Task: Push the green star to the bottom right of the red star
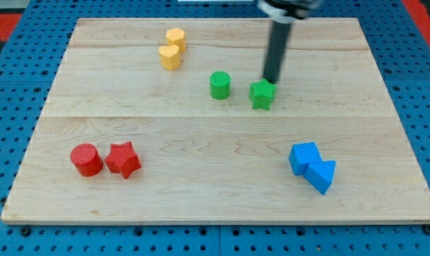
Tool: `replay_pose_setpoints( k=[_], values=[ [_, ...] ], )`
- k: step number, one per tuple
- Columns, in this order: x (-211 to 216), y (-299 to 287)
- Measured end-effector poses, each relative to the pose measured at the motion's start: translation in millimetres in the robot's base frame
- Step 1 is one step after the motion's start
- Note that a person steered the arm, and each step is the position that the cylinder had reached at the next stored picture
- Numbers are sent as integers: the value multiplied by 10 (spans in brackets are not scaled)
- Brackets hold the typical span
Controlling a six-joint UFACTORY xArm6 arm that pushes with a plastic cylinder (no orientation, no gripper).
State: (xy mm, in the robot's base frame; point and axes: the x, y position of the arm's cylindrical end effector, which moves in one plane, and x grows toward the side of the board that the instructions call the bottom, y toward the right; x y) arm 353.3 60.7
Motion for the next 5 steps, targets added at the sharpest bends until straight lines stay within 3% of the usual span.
replay_pose_setpoints(
  k=[1, 3, 4, 5],
  values=[
    [249, -467],
    [48, 672],
    [279, 479],
    [613, -205]
  ],
)
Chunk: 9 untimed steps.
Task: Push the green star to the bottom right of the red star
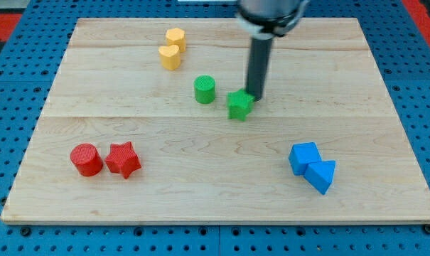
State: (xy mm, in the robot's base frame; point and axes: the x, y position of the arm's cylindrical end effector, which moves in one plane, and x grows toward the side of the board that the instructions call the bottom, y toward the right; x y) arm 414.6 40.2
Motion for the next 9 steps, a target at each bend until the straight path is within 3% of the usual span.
replay_pose_setpoints(
  k=[1, 2, 4, 5, 7, 8, 9],
  values=[
    [220, -43],
    [64, -265],
    [445, -777],
    [262, -1068],
    [957, -801],
    [633, -381],
    [786, -212]
  ],
)
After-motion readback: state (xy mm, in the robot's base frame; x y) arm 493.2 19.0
